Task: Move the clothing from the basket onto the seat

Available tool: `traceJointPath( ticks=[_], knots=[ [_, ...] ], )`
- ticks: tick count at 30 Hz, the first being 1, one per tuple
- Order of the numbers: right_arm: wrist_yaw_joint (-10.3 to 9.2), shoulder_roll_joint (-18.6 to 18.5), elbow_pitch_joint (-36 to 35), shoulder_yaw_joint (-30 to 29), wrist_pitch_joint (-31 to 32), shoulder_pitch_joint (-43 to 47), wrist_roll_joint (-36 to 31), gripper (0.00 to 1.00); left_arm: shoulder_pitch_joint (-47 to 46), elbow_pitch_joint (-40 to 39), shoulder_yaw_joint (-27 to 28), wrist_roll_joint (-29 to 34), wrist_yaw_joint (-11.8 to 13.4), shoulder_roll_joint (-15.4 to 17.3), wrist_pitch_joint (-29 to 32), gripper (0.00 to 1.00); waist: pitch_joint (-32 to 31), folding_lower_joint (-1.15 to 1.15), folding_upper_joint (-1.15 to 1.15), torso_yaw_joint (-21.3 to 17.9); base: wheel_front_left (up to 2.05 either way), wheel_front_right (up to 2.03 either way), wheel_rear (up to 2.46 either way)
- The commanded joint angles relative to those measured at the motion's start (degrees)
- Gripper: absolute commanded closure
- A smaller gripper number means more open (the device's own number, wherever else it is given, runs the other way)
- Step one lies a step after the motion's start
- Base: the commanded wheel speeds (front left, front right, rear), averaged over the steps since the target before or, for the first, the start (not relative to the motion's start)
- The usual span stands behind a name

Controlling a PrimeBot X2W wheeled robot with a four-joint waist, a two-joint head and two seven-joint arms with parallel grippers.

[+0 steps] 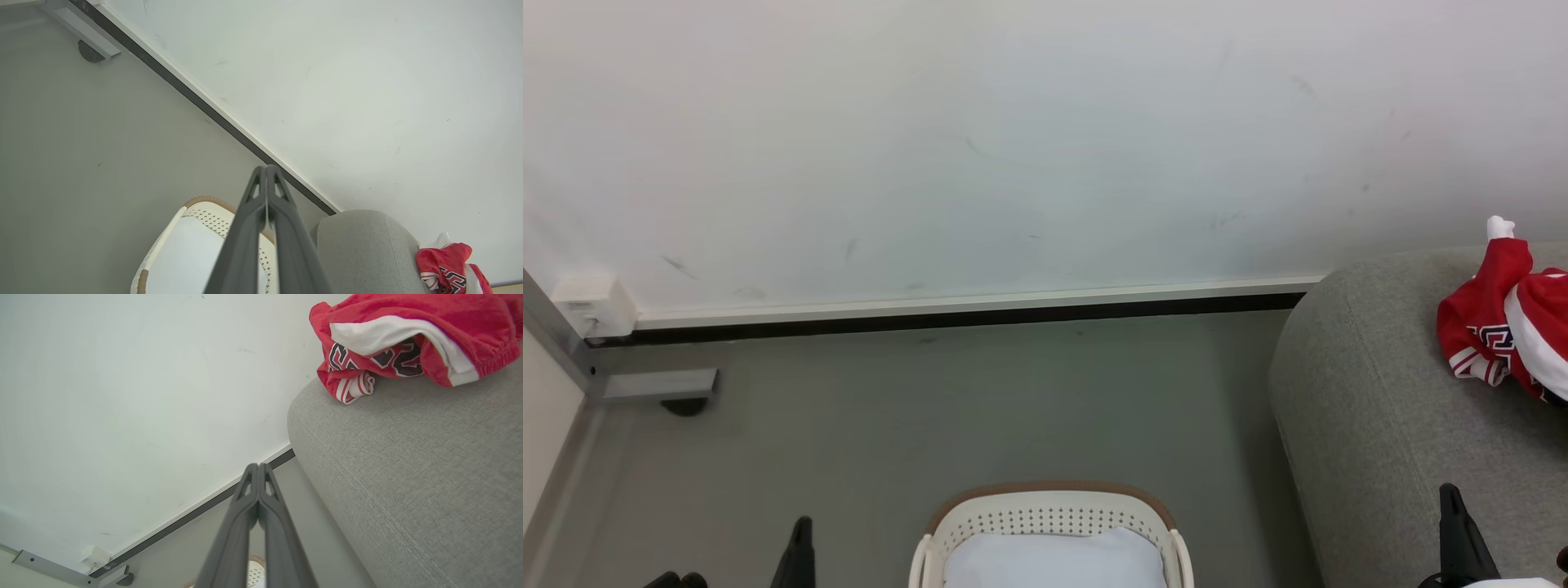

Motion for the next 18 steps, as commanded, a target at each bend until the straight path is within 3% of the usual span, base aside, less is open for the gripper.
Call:
traceJointPath(
  ticks=[1, 18],
  knots=[
    [-0.04, -0.64, -1.06, -0.17, 0.42, -1.65, 1.90, 1.00, -1.37, -0.83, 0.46, -1.57, -0.41, 0.11, 0.42, 1.00, 0.01, 0.00, 0.00, 0.03, 0.00, 0.00, 0.00],
    [-0.06, -0.80, -2.29, -0.42, 3.63, -2.32, 15.33, 1.00, -2.75, -1.27, 2.33, -12.92, -2.12, -0.18, 3.58, 1.00, 0.24, 0.00, 0.00, 0.57, 0.00, 0.00, 0.00]
  ],
)
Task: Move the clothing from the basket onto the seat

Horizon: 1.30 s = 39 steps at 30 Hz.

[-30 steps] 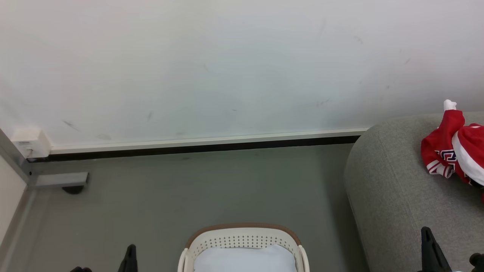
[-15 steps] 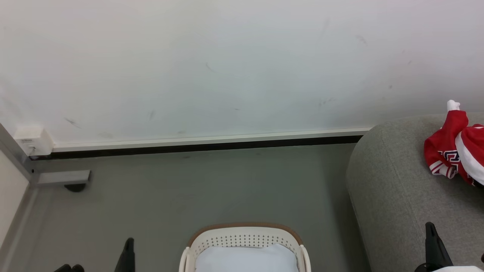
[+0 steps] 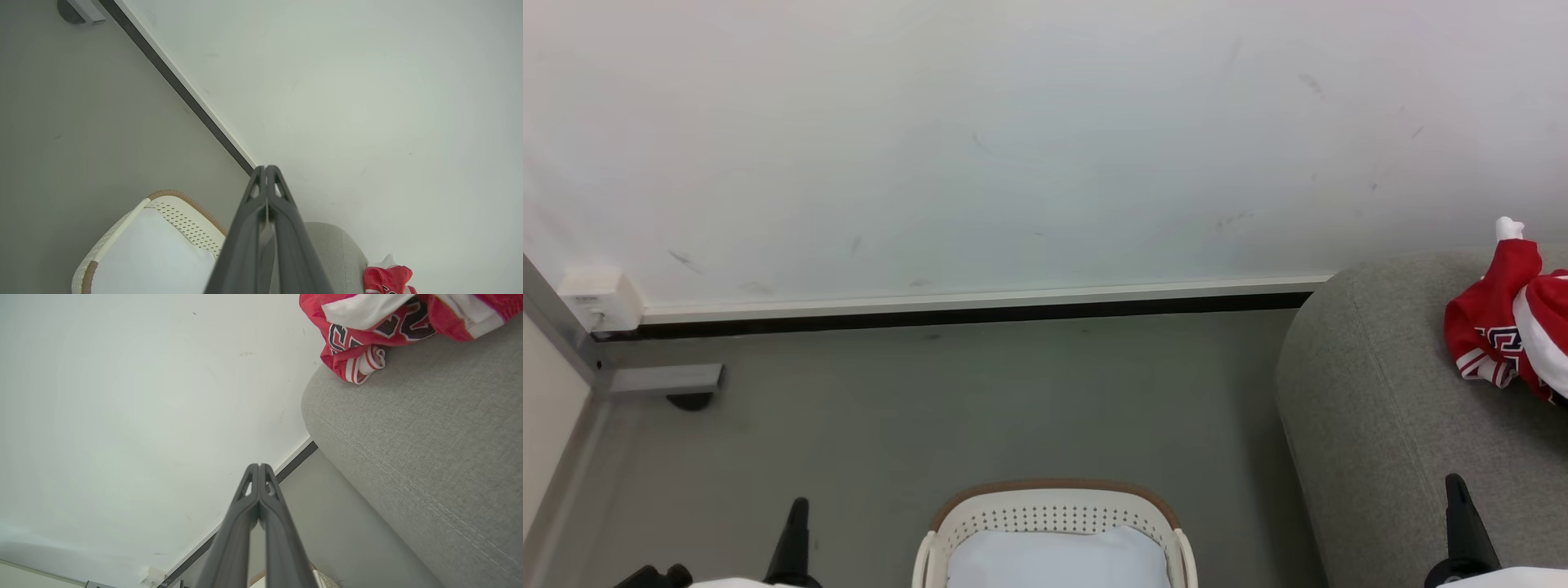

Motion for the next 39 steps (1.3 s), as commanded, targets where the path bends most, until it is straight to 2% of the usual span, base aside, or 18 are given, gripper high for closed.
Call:
traceJointPath(
  ticks=[1, 39],
  knots=[
    [-0.06, -0.65, -1.00, -0.18, 0.30, -1.50, 1.77, 1.00, -1.30, -0.74, 0.43, -1.86, -0.36, 0.05, 0.37, 1.00, 0.02, 0.00, 0.00, 0.04, 0.00, 0.00, 0.00],
    [-0.10, -0.91, -2.98, -0.64, 5.85, -2.53, 24.93, 1.00, -3.59, -1.41, 3.64, -21.15, -3.34, -0.40, 5.90, 1.00, 0.53, 0.00, 0.00, 1.25, 0.00, 0.00, 0.00]
  ],
)
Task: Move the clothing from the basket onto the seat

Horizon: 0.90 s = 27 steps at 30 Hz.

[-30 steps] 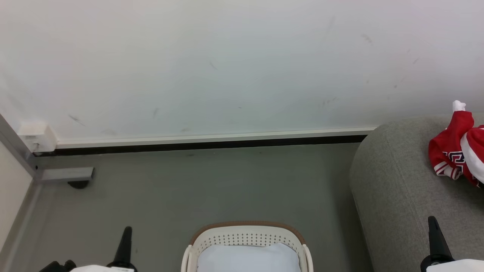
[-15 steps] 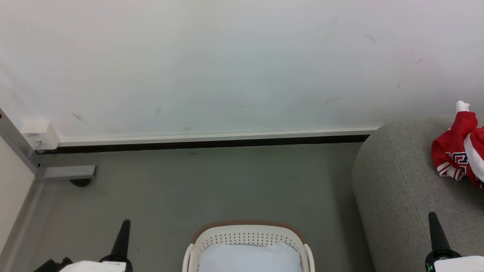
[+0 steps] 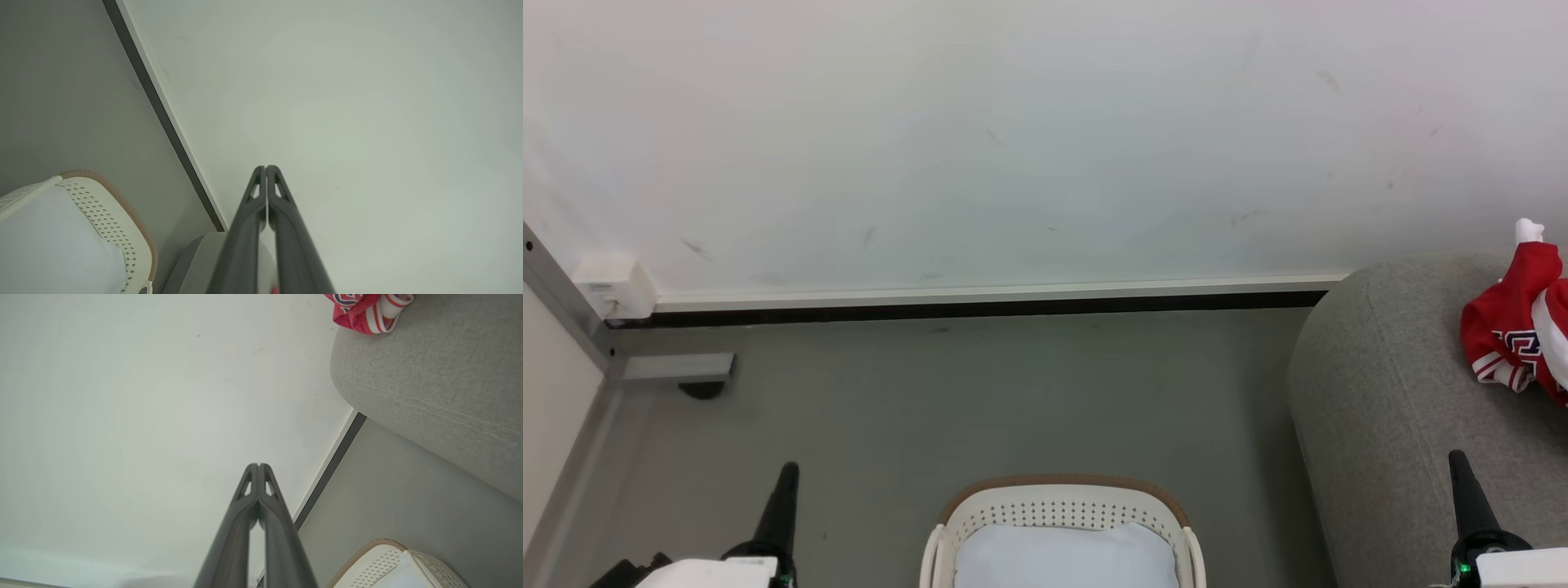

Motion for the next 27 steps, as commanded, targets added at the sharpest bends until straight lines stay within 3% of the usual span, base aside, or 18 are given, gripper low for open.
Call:
traceJointPath(
  ticks=[1, 27],
  knots=[
    [-0.09, -0.62, -0.59, -0.24, 0.48, -1.01, 1.55, 1.00, -0.97, -0.39, 0.39, -1.27, -0.42, 0.15, 0.47, 1.00, 0.02, 0.00, 0.00, 0.06, 0.00, 0.00, 0.00],
    [-0.11, -0.71, -1.67, -0.47, 3.37, -1.52, 13.73, 1.00, -2.11, -0.73, 2.08, -11.39, -1.99, -0.11, 3.32, 1.00, 0.37, 0.00, 0.00, 0.88, 0.00, 0.00, 0.00]
  ],
)
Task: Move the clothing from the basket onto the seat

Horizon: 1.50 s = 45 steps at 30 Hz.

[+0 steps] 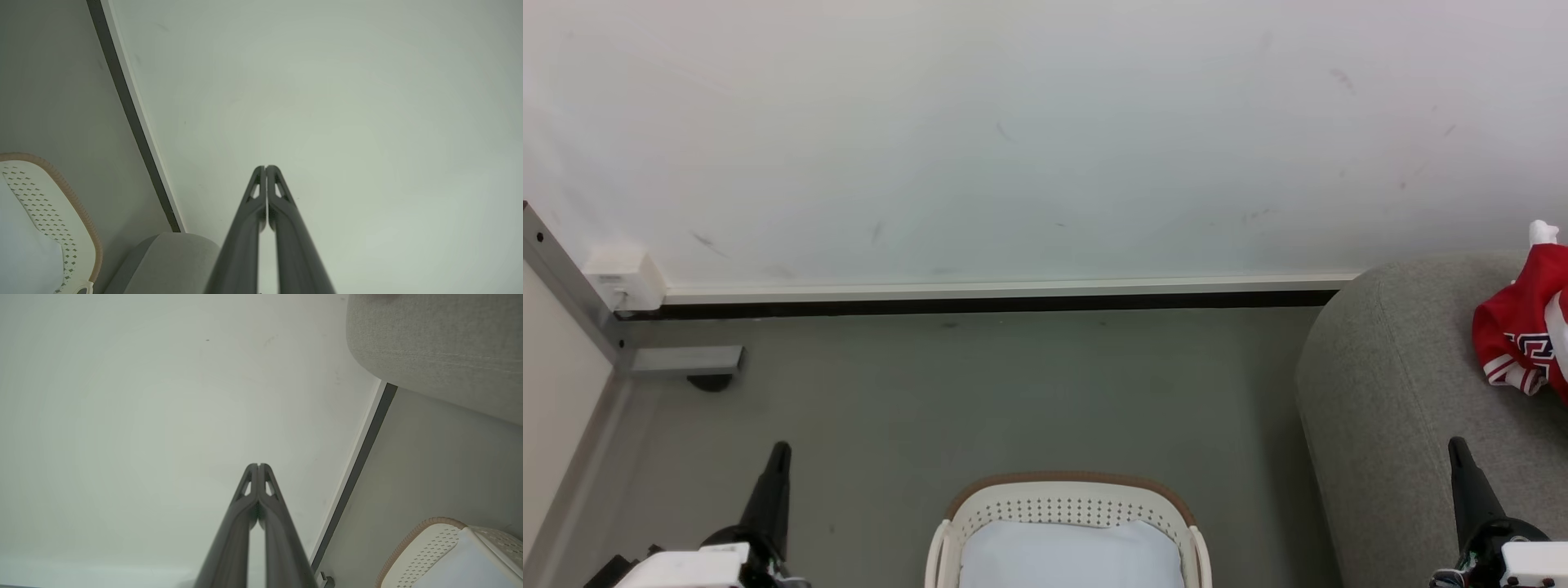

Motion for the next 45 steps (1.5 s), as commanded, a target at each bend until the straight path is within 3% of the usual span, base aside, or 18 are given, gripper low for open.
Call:
traceJointPath(
  ticks=[1, 45],
  knots=[
    [-0.11, -0.49, -0.53, -0.24, 0.50, -0.74, 1.61, 1.00, -0.74, -0.25, 0.39, -1.22, -0.49, 0.10, 0.40, 1.00, 0.03, -0.01, 0.00, 0.06, 0.00, 0.00, 0.00],
    [-0.12, -0.48, -0.59, -0.24, 0.77, -0.78, 2.66, 1.00, -0.82, -0.27, 0.52, -2.53, -0.50, 0.08, 0.70, 1.00, 0.07, -0.01, 0.00, 0.18, 0.00, 0.00, 0.00]
  ],
)
